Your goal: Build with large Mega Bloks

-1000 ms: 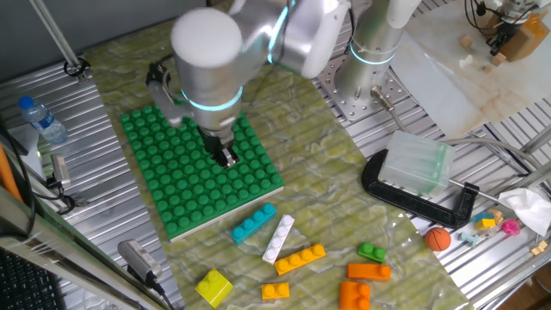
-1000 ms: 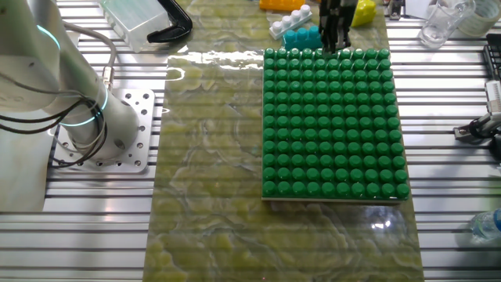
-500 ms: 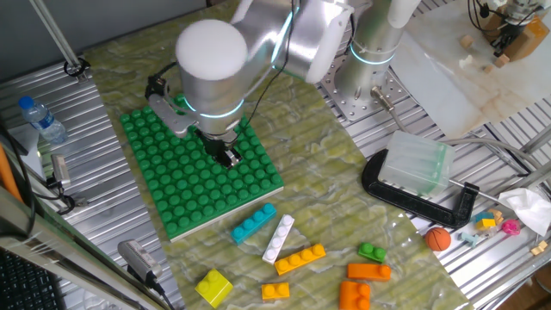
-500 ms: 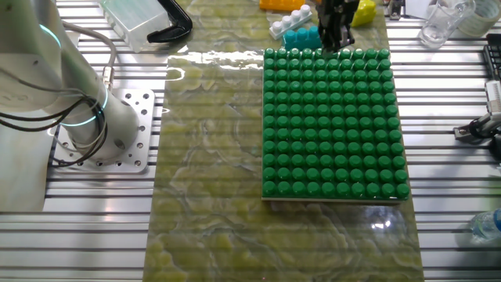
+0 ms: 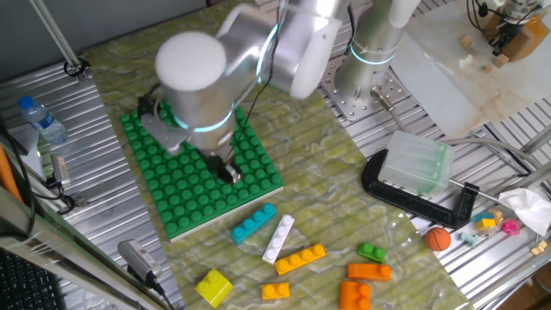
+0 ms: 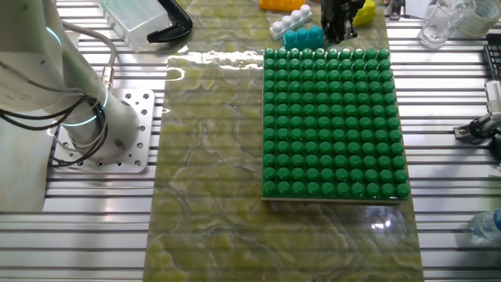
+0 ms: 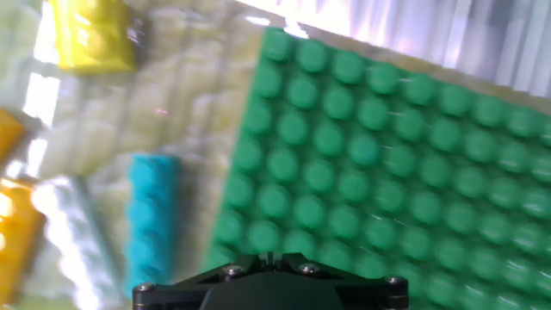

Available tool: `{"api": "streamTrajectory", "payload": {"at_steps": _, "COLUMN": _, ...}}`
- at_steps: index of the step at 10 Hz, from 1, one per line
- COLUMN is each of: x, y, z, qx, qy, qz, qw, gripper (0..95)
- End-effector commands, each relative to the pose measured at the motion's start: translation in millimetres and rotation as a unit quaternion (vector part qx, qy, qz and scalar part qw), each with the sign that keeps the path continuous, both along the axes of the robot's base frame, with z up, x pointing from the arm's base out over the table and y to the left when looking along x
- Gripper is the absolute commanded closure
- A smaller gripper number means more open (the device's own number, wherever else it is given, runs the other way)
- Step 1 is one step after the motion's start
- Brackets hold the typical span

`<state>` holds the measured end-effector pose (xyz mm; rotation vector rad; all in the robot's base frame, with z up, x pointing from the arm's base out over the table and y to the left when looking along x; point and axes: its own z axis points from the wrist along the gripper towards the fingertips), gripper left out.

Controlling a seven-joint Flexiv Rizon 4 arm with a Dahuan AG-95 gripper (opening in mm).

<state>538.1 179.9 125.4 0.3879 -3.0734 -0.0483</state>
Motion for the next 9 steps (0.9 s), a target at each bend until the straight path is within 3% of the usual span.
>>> {"api": "streamTrajectory", "payload": {"at_steps": 1, "x": -2.1, "y": 32.5, "z": -12.9, "qx": 0.001, "qy": -0.005, "qz": -0.021, "qw": 0.9998, "gripper": 95.0}}
{"api": "streamTrajectory", "payload": {"at_steps": 3, "x": -7.1, "y": 52.5, "z": -15.1, "qx": -0.013, "qy": -0.002, "qz": -0.017, "qw": 0.9998, "gripper": 95.0}}
{"api": "streamTrajectory", "payload": {"at_steps": 4, "x": -8.8, "y": 58.2, "z": -16.2, "qx": -0.016, "qy": 0.009, "qz": -0.016, "qw": 0.9997, "gripper": 95.0}}
{"api": "streamTrajectory", "payload": {"at_steps": 5, "x": -9.2, "y": 57.1, "z": -16.2, "qx": -0.015, "qy": 0.011, "qz": 0.021, "qw": 0.9996, "gripper": 95.0}}
{"api": "streamTrajectory", "payload": {"at_steps": 6, "x": -9.7, "y": 56.8, "z": -16.4, "qx": -0.006, "qy": 0.007, "qz": 0.024, "qw": 0.9997, "gripper": 95.0}}
{"api": "streamTrajectory", "payload": {"at_steps": 7, "x": -9.7, "y": 56.8, "z": -16.4, "qx": 0.008, "qy": -0.006, "qz": -0.018, "qw": 0.9998, "gripper": 95.0}}
{"api": "streamTrajectory", "payload": {"at_steps": 9, "x": -9.7, "y": 56.8, "z": -16.4, "qx": 0.007, "qy": -0.002, "qz": -0.021, "qw": 0.9997, "gripper": 95.0}}
